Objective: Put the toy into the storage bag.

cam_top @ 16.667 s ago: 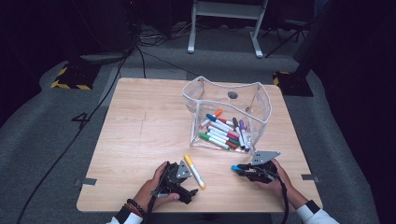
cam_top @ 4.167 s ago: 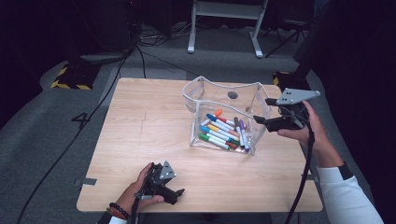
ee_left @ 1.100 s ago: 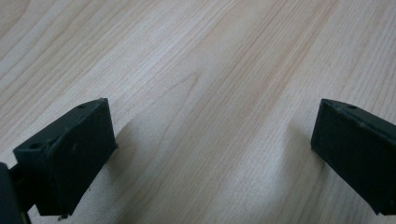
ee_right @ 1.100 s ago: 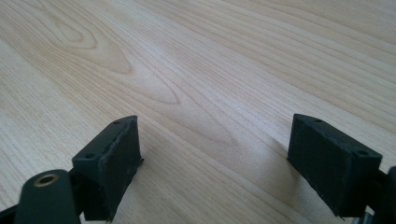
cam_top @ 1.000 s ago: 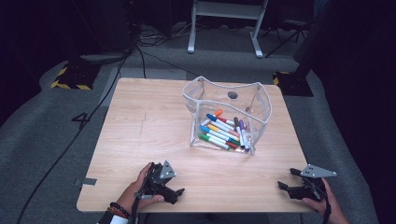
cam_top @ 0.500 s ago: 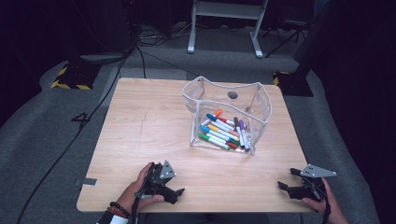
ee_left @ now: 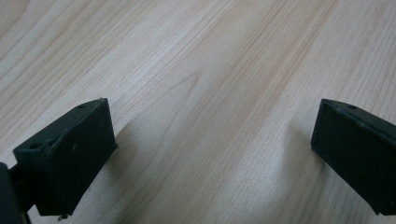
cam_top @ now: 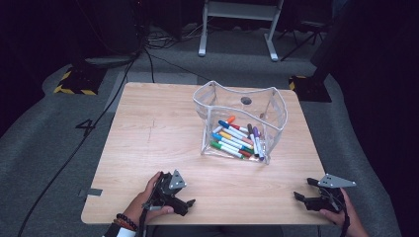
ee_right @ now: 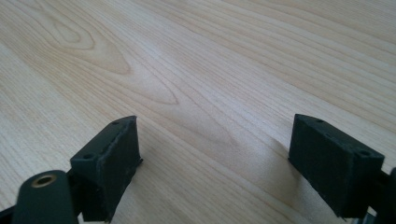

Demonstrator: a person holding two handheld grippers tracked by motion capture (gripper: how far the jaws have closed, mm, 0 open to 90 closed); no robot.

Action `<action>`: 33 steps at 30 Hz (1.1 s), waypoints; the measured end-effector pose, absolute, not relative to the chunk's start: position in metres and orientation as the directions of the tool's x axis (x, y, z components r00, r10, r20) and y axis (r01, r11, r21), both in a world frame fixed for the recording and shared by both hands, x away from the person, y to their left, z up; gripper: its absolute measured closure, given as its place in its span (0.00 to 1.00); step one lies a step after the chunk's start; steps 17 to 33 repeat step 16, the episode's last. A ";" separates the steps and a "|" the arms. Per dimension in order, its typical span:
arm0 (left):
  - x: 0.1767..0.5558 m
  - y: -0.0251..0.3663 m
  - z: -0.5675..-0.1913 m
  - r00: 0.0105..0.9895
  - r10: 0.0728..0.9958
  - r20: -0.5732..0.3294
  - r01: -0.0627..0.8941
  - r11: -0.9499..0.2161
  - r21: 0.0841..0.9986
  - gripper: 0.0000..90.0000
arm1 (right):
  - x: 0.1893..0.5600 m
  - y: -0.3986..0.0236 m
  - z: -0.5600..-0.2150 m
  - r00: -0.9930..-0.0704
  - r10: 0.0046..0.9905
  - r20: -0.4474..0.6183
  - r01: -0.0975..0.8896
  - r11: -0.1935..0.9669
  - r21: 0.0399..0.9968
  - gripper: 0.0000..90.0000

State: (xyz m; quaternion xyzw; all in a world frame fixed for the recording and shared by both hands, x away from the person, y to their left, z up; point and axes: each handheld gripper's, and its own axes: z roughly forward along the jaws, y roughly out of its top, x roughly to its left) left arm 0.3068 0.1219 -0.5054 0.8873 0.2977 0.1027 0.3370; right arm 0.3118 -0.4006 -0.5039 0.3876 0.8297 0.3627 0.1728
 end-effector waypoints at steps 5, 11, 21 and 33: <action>0.307 0.122 -0.505 0.801 0.599 -0.018 0.460 -0.595 0.659 0.00 | 0.312 -0.401 -0.504 -0.642 0.767 -0.006 0.516 0.438 0.736 0.18; 0.308 0.121 -0.505 0.798 0.602 -0.019 0.463 -0.593 0.659 0.00 | 0.312 -0.401 -0.504 -0.645 0.764 -0.007 0.514 0.441 0.736 0.18; 0.308 0.121 -0.505 0.798 0.602 -0.019 0.462 -0.591 0.661 0.00 | 0.313 -0.401 -0.504 -0.649 0.761 -0.007 0.513 0.444 0.735 0.17; 0.308 0.121 -0.505 0.798 0.602 -0.019 0.462 -0.591 0.661 0.00 | 0.313 -0.401 -0.504 -0.649 0.761 -0.007 0.513 0.444 0.735 0.17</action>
